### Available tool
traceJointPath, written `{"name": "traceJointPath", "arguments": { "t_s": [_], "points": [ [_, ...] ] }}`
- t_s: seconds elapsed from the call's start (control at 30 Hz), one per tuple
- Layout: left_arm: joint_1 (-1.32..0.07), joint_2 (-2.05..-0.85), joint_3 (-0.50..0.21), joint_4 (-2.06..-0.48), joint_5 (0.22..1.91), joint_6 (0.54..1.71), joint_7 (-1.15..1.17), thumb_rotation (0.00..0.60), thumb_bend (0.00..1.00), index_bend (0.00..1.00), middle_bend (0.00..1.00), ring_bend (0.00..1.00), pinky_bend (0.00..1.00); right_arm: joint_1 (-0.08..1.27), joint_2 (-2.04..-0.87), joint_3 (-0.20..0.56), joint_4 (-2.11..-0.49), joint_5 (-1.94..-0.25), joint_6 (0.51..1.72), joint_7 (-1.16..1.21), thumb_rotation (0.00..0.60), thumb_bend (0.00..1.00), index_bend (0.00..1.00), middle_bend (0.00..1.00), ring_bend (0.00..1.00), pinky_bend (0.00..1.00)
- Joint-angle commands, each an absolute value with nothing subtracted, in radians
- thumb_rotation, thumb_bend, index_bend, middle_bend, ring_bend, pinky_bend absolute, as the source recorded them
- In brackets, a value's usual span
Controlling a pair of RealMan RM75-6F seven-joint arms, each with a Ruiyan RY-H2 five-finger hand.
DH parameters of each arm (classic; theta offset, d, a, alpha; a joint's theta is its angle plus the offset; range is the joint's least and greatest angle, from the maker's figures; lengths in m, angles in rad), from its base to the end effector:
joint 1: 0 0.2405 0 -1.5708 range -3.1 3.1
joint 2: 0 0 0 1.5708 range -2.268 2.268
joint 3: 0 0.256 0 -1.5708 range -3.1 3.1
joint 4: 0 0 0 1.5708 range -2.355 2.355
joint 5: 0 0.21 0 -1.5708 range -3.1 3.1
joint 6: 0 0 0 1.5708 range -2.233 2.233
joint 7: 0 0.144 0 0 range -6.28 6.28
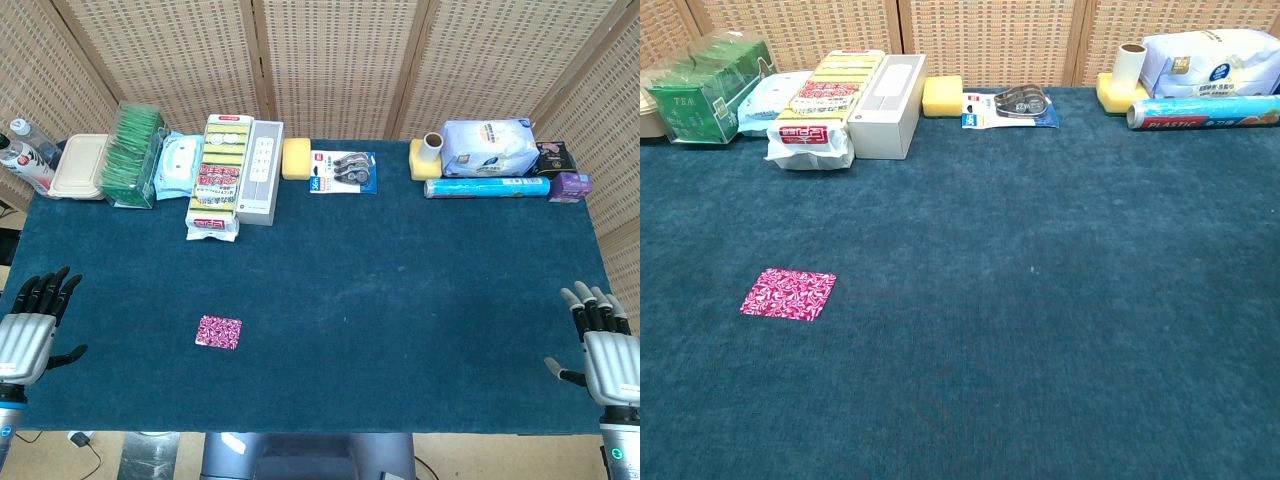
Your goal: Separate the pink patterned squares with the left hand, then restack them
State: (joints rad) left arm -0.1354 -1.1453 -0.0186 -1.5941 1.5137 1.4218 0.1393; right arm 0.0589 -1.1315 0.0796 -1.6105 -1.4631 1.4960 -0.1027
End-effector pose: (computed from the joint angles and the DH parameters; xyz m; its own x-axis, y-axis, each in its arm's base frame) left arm -0.3073 0.1897 0.1389 0.5181 0.0671 0.8527 0.8547 -0.0780 -0.5132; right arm -0.3167 -0.1789 0.1629 0.4735 0.0224 0.8805 -0.8801 0.0523 0.4719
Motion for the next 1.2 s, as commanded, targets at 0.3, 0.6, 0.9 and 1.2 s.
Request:
{"name": "traceJointPath", "arguments": {
  "t_s": [0.3,0.6,0.9,1.2],
  "points": [
    [-0.177,-1.082,0.05,-1.671,1.62,1.34,0.058,0.6,0.08,0.0,0.0,0.0,0.02,0.06,-1.131,0.069,-1.63,-1.476,1.489,-0.111,0.6,0.0,0.08,0.04,0.02,0.02],
    [-0.343,-0.949,0.074,-1.885,1.616,1.046,0.057,0.6,0.07,0.0,0.0,0.0,0.02,0.068,-1.121,0.069,-1.642,-1.451,1.455,-0.107,0.6,0.0,0.08,0.03,0.01,0.02],
    [-0.544,-0.95,0.022,-2.009,1.314,0.728,0.29,0.6,0.07,0.0,0.0,0.0,0.02,0.065,-1.097,0.073,-1.646,-1.436,1.445,-0.055,0.6,0.0,0.08,0.03,0.01,0.02],
    [-0.637,-1.08,0.034,-1.998,1.035,0.754,0.517,0.6,0.07,0.0,0.0,0.0,0.02,0.064,-1.078,0.075,-1.645,-1.427,1.435,-0.004,0.6,0.0,0.09,0.02,0.01,0.02]
  ]
}}
